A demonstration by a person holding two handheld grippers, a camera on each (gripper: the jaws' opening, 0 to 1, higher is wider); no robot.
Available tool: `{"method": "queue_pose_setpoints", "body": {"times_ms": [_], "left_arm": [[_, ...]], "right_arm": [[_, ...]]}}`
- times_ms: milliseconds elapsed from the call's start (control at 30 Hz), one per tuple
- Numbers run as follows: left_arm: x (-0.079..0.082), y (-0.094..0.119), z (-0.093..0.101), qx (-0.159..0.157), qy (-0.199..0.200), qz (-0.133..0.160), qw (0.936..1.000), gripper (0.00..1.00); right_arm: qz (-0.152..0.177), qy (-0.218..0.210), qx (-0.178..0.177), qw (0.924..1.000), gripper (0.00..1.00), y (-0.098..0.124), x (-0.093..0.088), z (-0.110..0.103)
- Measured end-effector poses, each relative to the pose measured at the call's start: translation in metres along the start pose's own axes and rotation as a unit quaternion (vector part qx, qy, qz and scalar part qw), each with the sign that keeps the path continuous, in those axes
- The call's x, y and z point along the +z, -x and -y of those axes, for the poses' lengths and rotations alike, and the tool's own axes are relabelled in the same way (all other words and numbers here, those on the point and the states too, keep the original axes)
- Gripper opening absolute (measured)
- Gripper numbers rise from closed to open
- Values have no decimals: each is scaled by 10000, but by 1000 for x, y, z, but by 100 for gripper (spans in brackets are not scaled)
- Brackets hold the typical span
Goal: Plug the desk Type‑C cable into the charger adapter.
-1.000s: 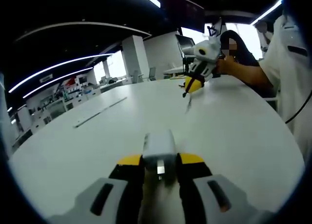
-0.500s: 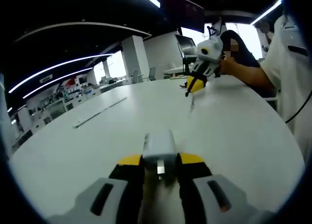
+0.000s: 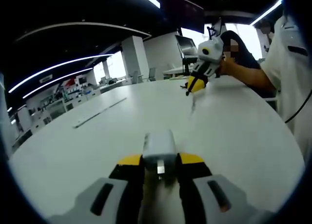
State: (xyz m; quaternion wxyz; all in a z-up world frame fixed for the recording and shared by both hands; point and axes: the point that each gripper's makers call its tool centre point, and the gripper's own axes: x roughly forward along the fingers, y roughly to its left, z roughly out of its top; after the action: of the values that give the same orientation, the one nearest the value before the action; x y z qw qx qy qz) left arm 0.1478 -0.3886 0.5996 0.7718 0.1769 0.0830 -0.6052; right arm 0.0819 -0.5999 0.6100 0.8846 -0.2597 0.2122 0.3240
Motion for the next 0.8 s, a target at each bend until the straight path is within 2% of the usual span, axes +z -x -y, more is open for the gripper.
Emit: {"method": "queue_pose_setpoints", "body": {"times_ms": [800], "left_arm": [[0, 0, 2, -101, -50, 54, 9999, 26]], "right_arm": [[238, -138, 2, 9996, 3, -4, 3, 3]]}}
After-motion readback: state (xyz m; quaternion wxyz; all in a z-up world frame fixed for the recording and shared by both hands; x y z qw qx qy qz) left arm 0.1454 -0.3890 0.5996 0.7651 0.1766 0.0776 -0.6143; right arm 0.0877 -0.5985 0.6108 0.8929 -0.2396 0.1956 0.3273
